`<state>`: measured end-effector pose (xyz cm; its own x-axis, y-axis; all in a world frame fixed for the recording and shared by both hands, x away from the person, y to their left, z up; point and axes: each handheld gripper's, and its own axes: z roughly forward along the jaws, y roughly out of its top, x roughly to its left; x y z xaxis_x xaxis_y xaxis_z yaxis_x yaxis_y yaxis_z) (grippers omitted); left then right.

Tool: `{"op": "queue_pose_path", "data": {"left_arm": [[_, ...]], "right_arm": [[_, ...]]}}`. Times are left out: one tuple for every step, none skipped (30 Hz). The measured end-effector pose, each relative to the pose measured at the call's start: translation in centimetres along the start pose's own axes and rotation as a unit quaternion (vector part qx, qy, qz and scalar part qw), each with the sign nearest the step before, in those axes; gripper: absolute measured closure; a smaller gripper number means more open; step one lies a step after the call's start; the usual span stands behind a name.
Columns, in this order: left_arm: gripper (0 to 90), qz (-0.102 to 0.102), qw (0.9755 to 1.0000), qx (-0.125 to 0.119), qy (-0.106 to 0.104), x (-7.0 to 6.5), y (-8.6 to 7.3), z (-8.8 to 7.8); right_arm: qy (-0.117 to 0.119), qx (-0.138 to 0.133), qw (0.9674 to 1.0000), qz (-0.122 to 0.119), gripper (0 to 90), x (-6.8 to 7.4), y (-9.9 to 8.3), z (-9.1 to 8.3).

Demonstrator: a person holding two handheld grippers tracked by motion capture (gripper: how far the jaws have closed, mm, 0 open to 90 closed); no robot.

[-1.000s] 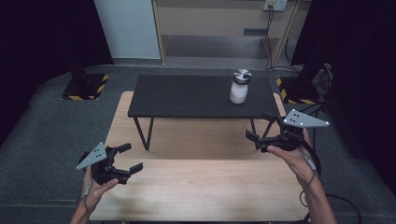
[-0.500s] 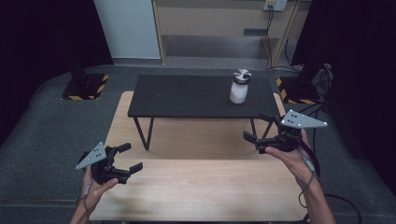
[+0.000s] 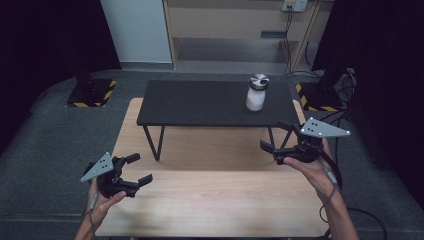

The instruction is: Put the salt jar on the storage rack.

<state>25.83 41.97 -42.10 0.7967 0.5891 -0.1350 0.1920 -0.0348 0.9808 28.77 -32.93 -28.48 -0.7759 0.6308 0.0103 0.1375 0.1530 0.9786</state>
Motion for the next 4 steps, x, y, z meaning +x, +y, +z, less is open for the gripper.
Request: {"op": "queue_pose_path", "data": {"left_arm": [[2.3,0.0,1.0,-0.001,0.0,-0.02,0.03,-0.02],[2.3,0.001,1.0,0.0,0.001,-0.02,0.04,-0.02],[2.3,0.001,1.0,0.0,0.001,-0.02,0.04,-0.02],[2.3,0.0,1.0,-0.001,0.0,-0.02,0.04,-0.02]], "right_arm": [[0.0,-0.001,1.0,0.0,7.8,0.03,-0.01,0.04],[0.0,-0.001,1.0,0.0,7.7,0.03,0.0,0.05],[0.0,-0.001,1.0,0.0,7.8,0.02,0.0,0.05],[0.0,-0.001,1.0,0.0,7.8,0.02,0.0,0.05]]}}
